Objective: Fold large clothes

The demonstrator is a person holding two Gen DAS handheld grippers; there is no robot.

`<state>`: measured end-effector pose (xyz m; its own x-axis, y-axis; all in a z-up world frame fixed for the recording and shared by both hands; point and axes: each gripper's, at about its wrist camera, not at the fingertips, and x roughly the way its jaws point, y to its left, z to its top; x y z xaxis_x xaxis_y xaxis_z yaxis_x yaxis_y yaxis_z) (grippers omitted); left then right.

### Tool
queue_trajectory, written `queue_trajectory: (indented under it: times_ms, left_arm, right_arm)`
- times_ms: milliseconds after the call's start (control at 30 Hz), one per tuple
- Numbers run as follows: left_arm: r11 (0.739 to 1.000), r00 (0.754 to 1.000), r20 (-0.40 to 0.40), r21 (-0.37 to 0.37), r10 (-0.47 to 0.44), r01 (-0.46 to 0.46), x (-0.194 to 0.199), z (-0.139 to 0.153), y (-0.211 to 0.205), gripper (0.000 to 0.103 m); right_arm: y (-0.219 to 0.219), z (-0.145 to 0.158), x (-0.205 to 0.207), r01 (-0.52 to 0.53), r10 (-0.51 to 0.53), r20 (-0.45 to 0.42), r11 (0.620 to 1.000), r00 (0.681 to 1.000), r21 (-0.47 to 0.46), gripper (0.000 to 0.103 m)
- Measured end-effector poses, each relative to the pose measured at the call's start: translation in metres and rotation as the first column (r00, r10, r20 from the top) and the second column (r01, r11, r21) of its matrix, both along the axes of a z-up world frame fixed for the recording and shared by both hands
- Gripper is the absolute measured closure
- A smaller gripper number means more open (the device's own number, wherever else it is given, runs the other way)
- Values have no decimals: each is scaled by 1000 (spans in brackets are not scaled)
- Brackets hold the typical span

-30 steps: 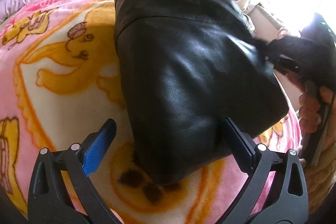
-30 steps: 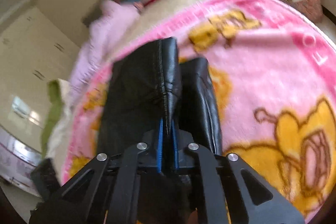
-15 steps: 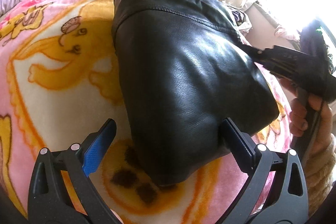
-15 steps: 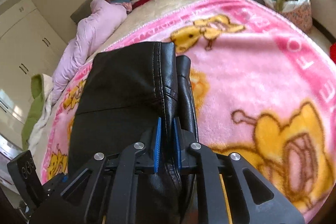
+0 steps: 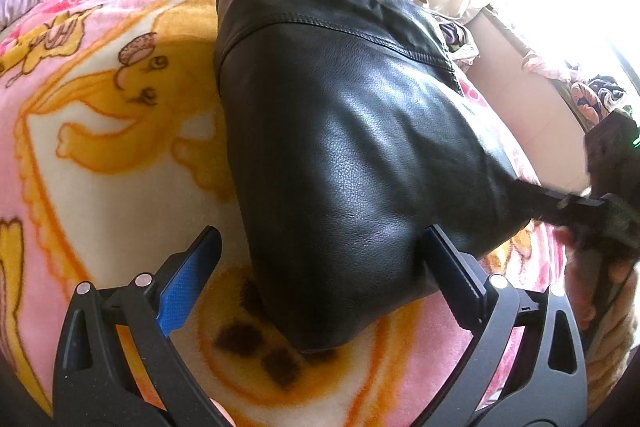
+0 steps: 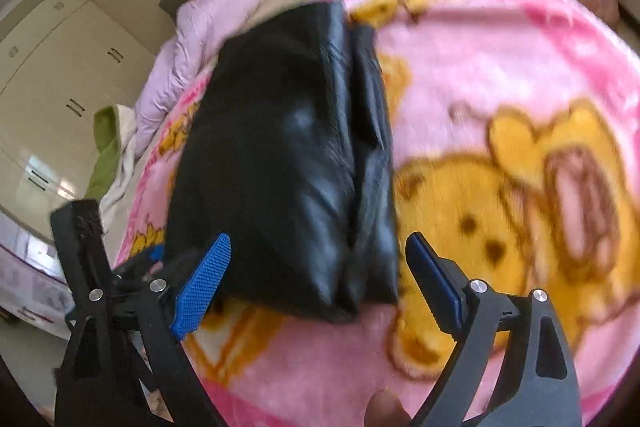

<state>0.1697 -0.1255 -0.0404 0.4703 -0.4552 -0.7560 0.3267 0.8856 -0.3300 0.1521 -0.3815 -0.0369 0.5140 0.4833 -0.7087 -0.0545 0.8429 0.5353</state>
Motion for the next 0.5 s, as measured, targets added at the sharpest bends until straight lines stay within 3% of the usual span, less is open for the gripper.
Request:
queue_trajectory:
  times_ms: [200,500]
  left_arm:
    - [1000,1000,-20,-12,-3,3,5,-4,0,9]
    - [999,999,-51,-46,1,-3,20,-8,9,8]
  right_arm:
    - [-7,-36,10,-26,40,-63,978,997,207,38]
    - [1,-32,21,-87,94,-28,975,995,203,50]
